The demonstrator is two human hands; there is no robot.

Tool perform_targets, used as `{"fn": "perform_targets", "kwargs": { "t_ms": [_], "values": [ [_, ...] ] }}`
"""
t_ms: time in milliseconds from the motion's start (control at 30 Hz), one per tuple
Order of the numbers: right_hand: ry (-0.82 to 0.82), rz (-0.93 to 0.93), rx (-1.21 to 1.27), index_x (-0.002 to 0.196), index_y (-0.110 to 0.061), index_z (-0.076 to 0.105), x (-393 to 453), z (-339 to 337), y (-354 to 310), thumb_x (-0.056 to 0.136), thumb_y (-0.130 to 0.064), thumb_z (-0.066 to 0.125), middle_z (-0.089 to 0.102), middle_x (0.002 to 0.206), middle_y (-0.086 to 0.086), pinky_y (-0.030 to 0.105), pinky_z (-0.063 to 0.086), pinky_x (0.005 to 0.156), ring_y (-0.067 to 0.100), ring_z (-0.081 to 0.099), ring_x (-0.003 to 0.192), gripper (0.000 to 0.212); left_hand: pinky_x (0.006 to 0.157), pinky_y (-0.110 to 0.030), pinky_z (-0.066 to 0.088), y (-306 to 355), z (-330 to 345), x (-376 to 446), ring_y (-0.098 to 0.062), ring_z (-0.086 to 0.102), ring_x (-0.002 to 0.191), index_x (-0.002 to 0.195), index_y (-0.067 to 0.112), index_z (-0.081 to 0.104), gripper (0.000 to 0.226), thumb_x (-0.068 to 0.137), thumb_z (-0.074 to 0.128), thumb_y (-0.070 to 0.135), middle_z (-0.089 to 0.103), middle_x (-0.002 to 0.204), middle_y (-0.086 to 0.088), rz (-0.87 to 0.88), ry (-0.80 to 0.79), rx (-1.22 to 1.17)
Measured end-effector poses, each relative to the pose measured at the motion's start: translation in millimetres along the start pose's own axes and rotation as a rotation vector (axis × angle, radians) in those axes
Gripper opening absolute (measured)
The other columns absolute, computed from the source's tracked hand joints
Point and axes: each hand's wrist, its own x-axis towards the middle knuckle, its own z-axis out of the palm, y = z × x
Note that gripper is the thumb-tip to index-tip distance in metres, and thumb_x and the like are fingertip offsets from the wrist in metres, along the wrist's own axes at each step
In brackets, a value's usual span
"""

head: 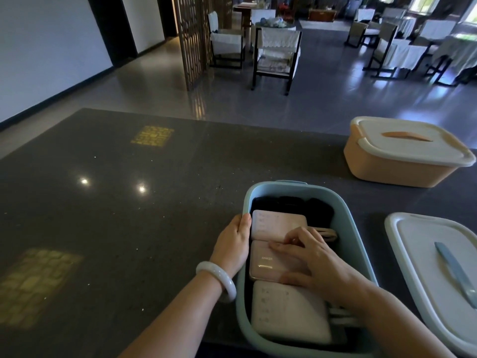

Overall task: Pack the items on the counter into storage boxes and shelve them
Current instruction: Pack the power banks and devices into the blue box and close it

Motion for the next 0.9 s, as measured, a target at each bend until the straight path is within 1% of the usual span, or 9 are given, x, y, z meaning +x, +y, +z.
{"fn": "perform_targets", "kwargs": {
  "t_ms": [67, 133, 267, 333, 433, 567, 633, 800, 900],
  "values": [
    [-0.010, 0.006, 0.000, 0.136, -0.047, 0.045, 0, -1, 0, 0.076, -0.066, 0.061, 0.030, 0.115, -0.024, 0.019, 0.030, 0.106, 0.001, 0.032, 0.115, 0.065, 0.062, -0.025, 0.040, 0, 0, 0, -0.008, 0.057, 0.075, 0.095, 0.027, 0.055, 0.036, 0.102, 0.025, 0.045, 0.060, 0.084, 0.003, -0.004, -0.002, -0.004],
    [-0.059, 0.014, 0.003, 0.136, -0.050, 0.041, 1, -5, 0, 0.072, -0.071, 0.061, 0.027, 0.118, -0.025, 0.014, 0.024, 0.107, -0.002, 0.027, 0.119, 0.070, 0.058, -0.024, 0.036, 0, 0, 0, -0.007, 0.056, 0.071, 0.092, 0.028, 0.054, 0.035, 0.102, 0.025, 0.046, 0.058, 0.080, 0.005, -0.007, 0.004, -0.004],
    [-0.187, 0.050, 0.067, 0.140, -0.056, 0.029, -3, -10, 0, 0.053, -0.081, 0.067, 0.018, 0.125, -0.031, -0.002, 0.011, 0.100, -0.006, 0.016, 0.124, 0.098, 0.058, -0.023, 0.036, 2, 0, 0, -0.005, 0.055, 0.072, 0.092, 0.029, 0.053, 0.034, 0.102, 0.025, 0.046, 0.058, 0.081, 0.006, -0.012, 0.006, 0.011],
    [-0.192, 0.056, 0.058, 0.141, -0.056, 0.026, -4, -9, -1, 0.050, -0.080, 0.070, 0.018, 0.124, -0.029, -0.005, 0.008, 0.097, -0.005, 0.016, 0.123, 0.103, 0.060, -0.022, 0.038, 2, 0, -1, -0.004, 0.055, 0.075, 0.093, 0.029, 0.053, 0.034, 0.102, 0.025, 0.045, 0.059, 0.083, 0.007, -0.012, 0.014, 0.011],
    [-0.168, 0.054, 0.025, 0.138, -0.055, 0.029, -1, -8, -2, 0.048, -0.080, 0.071, 0.021, 0.122, -0.024, 0.000, 0.011, 0.097, 0.000, 0.021, 0.119, 0.102, 0.062, -0.026, 0.039, 3, 1, -1, -0.007, 0.056, 0.075, 0.098, 0.023, 0.056, 0.037, 0.103, 0.025, 0.044, 0.059, 0.083, 0.004, -0.006, 0.022, 0.010],
    [-0.168, 0.034, -0.023, 0.136, -0.053, 0.029, 5, -9, -2, 0.047, -0.084, 0.066, 0.022, 0.118, -0.022, 0.017, 0.021, 0.102, 0.004, 0.025, 0.115, 0.101, 0.064, -0.030, 0.036, 4, 2, -2, -0.014, 0.056, 0.076, 0.097, 0.020, 0.056, 0.038, 0.103, 0.026, 0.042, 0.057, 0.081, 0.004, -0.004, 0.035, -0.005],
    [-0.161, 0.028, -0.021, 0.135, -0.056, 0.027, 4, -9, -3, 0.047, -0.087, 0.062, 0.022, 0.116, -0.022, 0.022, 0.025, 0.103, 0.005, 0.026, 0.113, 0.100, 0.067, -0.030, 0.035, 5, 2, -3, -0.014, 0.055, 0.078, 0.098, 0.019, 0.057, 0.038, 0.103, 0.027, 0.042, 0.057, 0.082, 0.005, -0.009, 0.037, -0.011],
    [-0.108, 0.028, 0.022, 0.135, -0.058, 0.027, -3, -8, -2, 0.050, -0.090, 0.058, 0.023, 0.118, -0.022, 0.022, 0.023, 0.105, 0.004, 0.026, 0.117, 0.097, 0.070, -0.029, 0.037, 6, 1, -4, -0.007, 0.055, 0.080, 0.105, 0.022, 0.058, 0.040, 0.103, 0.026, 0.045, 0.060, 0.089, 0.008, -0.021, 0.026, -0.010],
    [-0.097, 0.039, 0.037, 0.137, -0.056, 0.030, -5, -8, -2, 0.051, -0.087, 0.061, 0.024, 0.119, -0.022, 0.020, 0.022, 0.106, 0.005, 0.025, 0.119, 0.097, 0.064, -0.025, 0.038, 7, 0, -4, -0.003, 0.055, 0.079, 0.101, 0.025, 0.057, 0.037, 0.103, 0.026, 0.045, 0.059, 0.087, 0.010, -0.017, 0.018, -0.016]
  ]
}}
